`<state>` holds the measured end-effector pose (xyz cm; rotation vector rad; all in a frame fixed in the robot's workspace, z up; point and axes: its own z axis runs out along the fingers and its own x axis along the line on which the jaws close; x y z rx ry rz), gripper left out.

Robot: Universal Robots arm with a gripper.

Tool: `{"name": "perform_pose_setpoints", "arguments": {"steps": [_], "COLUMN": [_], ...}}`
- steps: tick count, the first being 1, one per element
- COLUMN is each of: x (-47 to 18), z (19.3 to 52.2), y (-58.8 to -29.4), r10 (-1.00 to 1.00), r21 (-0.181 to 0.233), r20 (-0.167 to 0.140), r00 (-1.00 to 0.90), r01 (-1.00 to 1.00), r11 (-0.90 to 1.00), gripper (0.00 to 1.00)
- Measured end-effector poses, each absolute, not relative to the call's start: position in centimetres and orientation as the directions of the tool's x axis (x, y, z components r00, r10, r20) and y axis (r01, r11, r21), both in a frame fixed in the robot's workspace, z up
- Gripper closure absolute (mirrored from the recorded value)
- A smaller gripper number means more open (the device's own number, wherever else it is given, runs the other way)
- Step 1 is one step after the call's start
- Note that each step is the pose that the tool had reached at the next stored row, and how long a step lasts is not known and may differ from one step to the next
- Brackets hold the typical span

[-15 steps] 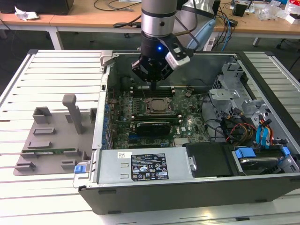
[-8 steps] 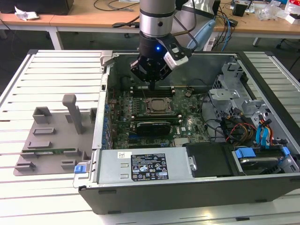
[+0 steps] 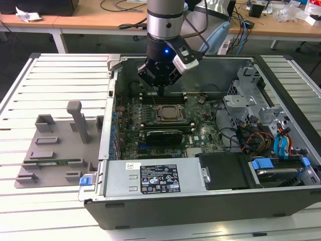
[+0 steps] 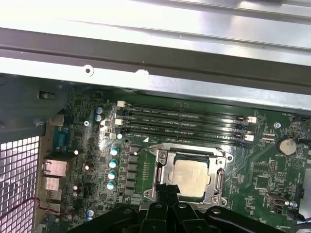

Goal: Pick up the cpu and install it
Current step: 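Install the first cpu locking lever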

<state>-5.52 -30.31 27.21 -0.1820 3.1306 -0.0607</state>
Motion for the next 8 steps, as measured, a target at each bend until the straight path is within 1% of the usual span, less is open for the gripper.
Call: {"name": "perform_pose_setpoints", "arguments": {"steps": [8], "x": [-5.59], "z": [27.00], "y": [-29.97], "r10": [-0.116], "r21": [-0.039], "r20": [-0.003], "r00": [-0.993], "r01": [-0.116], "r11": [0.993], "gripper": [0.89]}}
